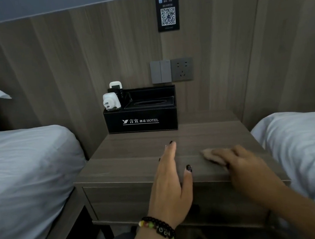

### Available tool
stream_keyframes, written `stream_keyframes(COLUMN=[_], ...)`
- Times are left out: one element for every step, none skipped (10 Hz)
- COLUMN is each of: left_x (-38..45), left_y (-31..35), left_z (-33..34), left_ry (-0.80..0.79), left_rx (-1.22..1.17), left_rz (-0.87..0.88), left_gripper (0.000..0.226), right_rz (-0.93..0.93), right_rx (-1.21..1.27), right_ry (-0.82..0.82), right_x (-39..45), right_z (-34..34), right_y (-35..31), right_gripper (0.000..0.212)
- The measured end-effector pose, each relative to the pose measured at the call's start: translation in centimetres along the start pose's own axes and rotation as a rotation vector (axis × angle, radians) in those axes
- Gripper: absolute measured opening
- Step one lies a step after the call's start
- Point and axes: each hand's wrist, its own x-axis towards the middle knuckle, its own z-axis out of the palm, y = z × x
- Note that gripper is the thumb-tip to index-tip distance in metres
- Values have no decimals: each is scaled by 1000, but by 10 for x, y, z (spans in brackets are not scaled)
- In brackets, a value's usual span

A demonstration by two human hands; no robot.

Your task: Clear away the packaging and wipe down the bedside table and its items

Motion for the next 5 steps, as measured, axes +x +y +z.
stream_keyframes(left_x=[5, 19, 40, 57, 67], left_y=[10, 18, 22, 22, 28], left_z=[-5, -16, -26, -33, -40], left_ry=[-36, -59, -59, -82, -152], left_rx=[97, 193, 268, 324, 394], left_rz=[59, 115, 124, 83, 58], left_gripper=[64, 64, 65, 65, 66], right_rz=[223, 347, 252, 106, 66], right_rx=[-76, -120, -160, -112, -29], right_ry=[-14, -9, -33, -116, -173], right_x=[35, 59, 69, 72, 72], right_z=[1, 9, 17, 21, 4], right_y=[35, 28, 2, -7, -3], right_gripper=[54, 48, 49, 53, 60])
